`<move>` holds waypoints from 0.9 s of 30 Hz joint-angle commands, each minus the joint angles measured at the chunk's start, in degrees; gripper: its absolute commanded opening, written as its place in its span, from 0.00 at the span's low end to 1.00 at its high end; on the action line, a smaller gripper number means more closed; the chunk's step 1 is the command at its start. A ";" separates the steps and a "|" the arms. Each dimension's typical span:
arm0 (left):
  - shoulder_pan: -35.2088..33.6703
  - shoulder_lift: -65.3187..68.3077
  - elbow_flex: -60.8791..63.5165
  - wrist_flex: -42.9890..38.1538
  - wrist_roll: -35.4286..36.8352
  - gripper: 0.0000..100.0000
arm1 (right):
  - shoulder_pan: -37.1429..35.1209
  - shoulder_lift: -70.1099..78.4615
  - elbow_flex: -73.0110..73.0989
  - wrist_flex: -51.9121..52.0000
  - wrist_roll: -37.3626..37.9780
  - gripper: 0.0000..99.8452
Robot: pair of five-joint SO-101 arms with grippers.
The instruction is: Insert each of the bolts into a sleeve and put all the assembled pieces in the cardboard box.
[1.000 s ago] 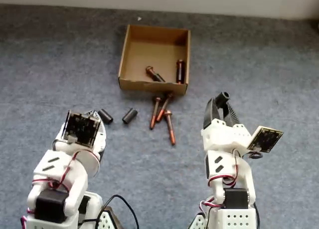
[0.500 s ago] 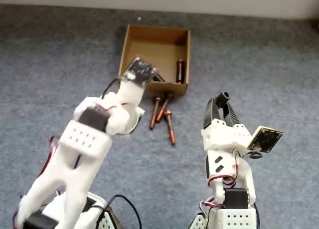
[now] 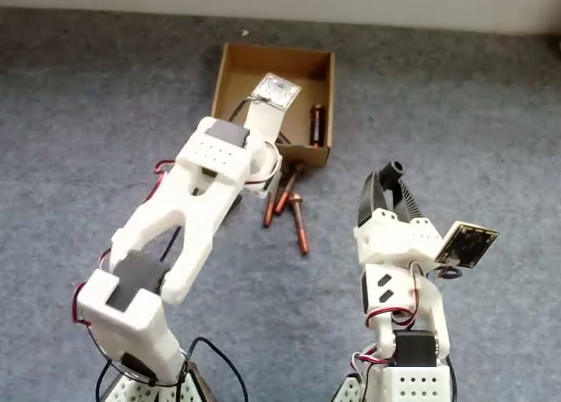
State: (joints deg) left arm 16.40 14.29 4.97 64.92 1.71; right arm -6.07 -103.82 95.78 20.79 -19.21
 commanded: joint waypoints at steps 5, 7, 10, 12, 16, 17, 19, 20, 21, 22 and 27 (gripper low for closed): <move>2.15 7.69 -8.92 0.44 0.79 0.15 | 0.57 -1.45 5.32 -1.71 -0.35 0.00; 2.77 8.75 -9.89 0.44 0.79 0.15 | 0.57 -1.45 5.32 -1.71 -0.26 0.00; 2.95 9.80 -11.38 0.26 0.79 0.15 | 0.57 -1.45 5.32 -1.71 -0.26 0.00; 2.86 10.51 -12.26 0.09 0.79 0.15 | 0.57 -1.45 5.23 -1.71 -0.26 0.00; 2.86 13.76 -13.85 0.09 0.79 0.15 | 0.57 -1.45 5.23 -1.71 -0.26 0.00; 2.86 14.99 -14.37 0.09 0.88 0.15 | 0.57 -1.45 5.23 -1.71 -0.26 0.00; 2.77 17.63 -15.69 0.26 0.88 0.15 | 0.57 -1.45 5.23 -1.71 -0.26 0.00; 2.68 18.51 -16.66 0.53 0.88 0.15 | 0.57 -1.45 5.23 -1.71 -0.26 0.00; 2.68 19.38 -17.63 0.53 0.88 0.15 | 0.57 -1.45 5.23 -1.71 -0.26 0.00; 2.68 19.91 -18.33 0.53 0.88 0.15 | 0.57 -1.45 5.23 -1.71 -0.26 0.00; 2.77 20.97 -19.74 0.53 5.36 0.13 | 0.57 -1.45 5.23 -1.71 -0.26 0.00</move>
State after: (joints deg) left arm 18.68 35.47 -12.26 65.01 4.97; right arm -6.07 -103.82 95.78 20.79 -19.21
